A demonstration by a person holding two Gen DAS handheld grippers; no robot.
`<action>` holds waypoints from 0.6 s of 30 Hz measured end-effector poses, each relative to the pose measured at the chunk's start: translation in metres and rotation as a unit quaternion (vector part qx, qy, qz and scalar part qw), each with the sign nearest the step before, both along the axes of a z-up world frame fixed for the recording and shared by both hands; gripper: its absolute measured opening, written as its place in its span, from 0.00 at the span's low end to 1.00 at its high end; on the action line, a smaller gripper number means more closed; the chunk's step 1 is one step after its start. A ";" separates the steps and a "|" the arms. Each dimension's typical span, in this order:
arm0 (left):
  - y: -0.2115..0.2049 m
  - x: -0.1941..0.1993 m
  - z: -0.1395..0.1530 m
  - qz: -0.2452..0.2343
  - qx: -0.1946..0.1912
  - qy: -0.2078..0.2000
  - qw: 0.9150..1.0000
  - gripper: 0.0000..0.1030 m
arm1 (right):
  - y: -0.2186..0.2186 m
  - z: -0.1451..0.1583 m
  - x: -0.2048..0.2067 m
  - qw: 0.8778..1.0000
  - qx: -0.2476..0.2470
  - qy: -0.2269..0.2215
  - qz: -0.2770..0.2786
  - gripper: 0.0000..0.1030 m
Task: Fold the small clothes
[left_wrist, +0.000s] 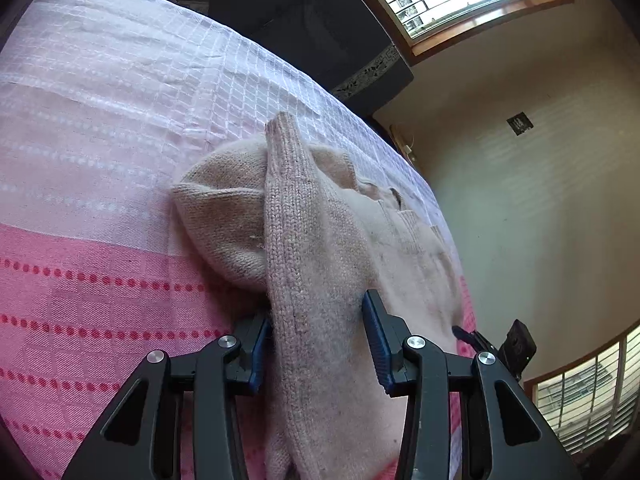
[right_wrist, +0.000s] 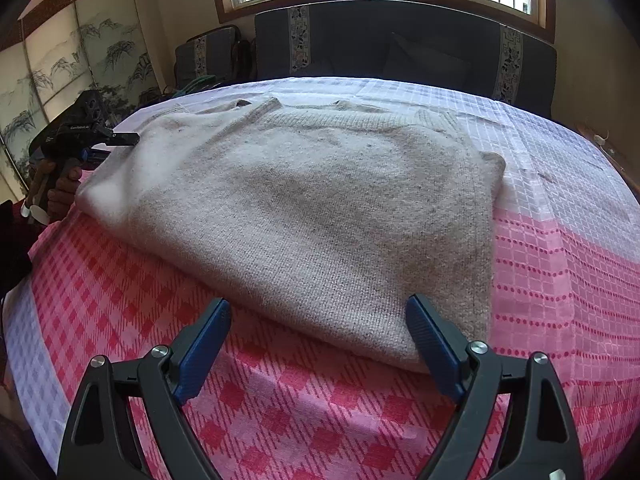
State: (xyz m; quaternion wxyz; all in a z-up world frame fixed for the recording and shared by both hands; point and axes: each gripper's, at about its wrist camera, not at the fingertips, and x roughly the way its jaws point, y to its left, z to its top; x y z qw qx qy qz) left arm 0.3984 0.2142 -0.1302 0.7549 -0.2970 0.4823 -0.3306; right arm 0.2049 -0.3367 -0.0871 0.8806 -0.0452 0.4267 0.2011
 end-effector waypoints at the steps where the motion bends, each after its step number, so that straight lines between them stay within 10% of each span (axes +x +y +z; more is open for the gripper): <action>1: 0.005 -0.002 0.000 0.001 -0.007 0.000 1.000 0.41 | 0.000 0.000 0.000 1.000 0.001 0.000 0.000 0.84; 8: 0.007 -0.026 -0.003 -0.089 -0.020 0.026 0.995 0.41 | -0.002 0.001 0.001 1.000 0.013 0.003 0.001 0.86; 18: -0.013 0.006 -0.005 -0.065 -0.064 0.026 0.996 0.42 | 0.001 0.000 0.002 1.000 -0.002 0.001 -0.003 0.89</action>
